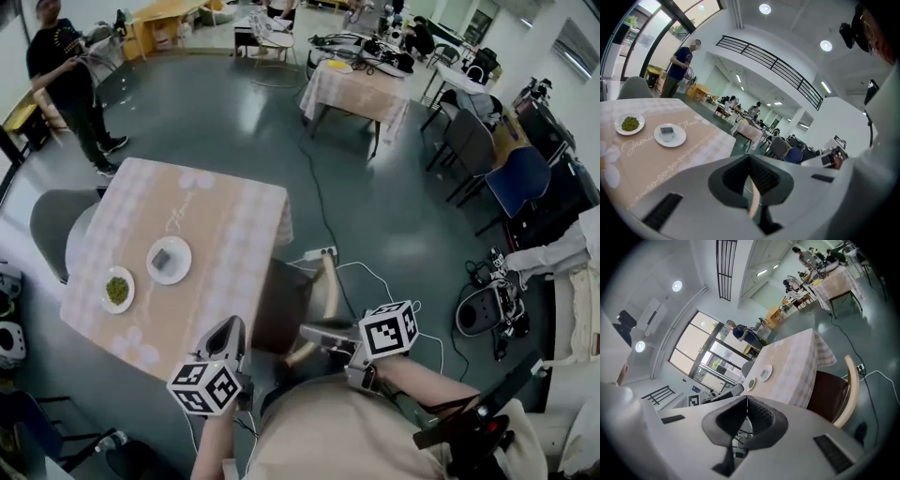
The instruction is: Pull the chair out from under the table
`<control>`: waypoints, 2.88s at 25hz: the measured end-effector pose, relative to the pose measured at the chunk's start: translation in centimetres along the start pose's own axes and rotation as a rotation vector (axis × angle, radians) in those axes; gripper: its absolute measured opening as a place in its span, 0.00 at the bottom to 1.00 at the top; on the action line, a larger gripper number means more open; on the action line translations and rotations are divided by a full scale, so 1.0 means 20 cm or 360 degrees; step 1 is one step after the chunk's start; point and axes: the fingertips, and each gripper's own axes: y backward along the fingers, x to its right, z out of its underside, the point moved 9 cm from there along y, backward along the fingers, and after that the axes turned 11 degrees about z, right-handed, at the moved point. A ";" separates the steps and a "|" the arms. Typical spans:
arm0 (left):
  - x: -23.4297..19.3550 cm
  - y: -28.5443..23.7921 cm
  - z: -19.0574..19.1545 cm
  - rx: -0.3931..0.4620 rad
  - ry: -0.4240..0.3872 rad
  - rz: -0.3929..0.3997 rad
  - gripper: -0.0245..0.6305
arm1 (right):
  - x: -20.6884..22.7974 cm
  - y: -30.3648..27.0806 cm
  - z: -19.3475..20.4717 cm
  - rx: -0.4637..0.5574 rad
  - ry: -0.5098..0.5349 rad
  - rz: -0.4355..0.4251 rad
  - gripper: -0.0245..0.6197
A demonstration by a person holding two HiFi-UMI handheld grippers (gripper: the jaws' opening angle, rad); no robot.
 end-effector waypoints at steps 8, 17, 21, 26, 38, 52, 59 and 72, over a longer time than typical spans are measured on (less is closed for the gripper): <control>-0.01 0.02 0.05 -0.0002 0.0103 -0.0114 0.05 | 0.16 -0.01 -0.06 -0.0112 -0.0008 0.0123 0.05; 0.00 -0.02 0.04 0.0015 0.0168 -0.0249 0.05 | 0.32 -0.04 -0.12 -0.0205 0.0083 0.0259 0.05; 0.02 -0.09 0.08 -0.0050 0.0166 -0.0214 0.05 | 0.45 -0.01 -0.10 -0.0200 0.0005 0.0367 0.13; 0.05 -0.19 0.10 -0.0129 0.0127 -0.0148 0.05 | 0.57 0.00 -0.04 -0.0247 0.0030 0.0460 0.45; 0.12 -0.25 0.11 -0.0264 0.0041 -0.0115 0.05 | 0.89 -0.03 0.03 -0.0241 -0.0209 0.0763 0.50; 0.13 -0.24 0.22 -0.0337 0.0096 -0.0115 0.05 | 1.25 -0.21 0.22 -0.0350 -0.0455 0.1019 0.51; 0.19 -0.28 0.23 -0.0446 0.0029 -0.0100 0.05 | 1.30 -0.31 0.27 -0.0424 -0.0426 0.1070 0.51; 0.19 -0.29 0.27 -0.0500 0.0048 -0.0177 0.05 | 1.40 -0.44 0.29 -0.0461 -0.0477 0.1109 0.51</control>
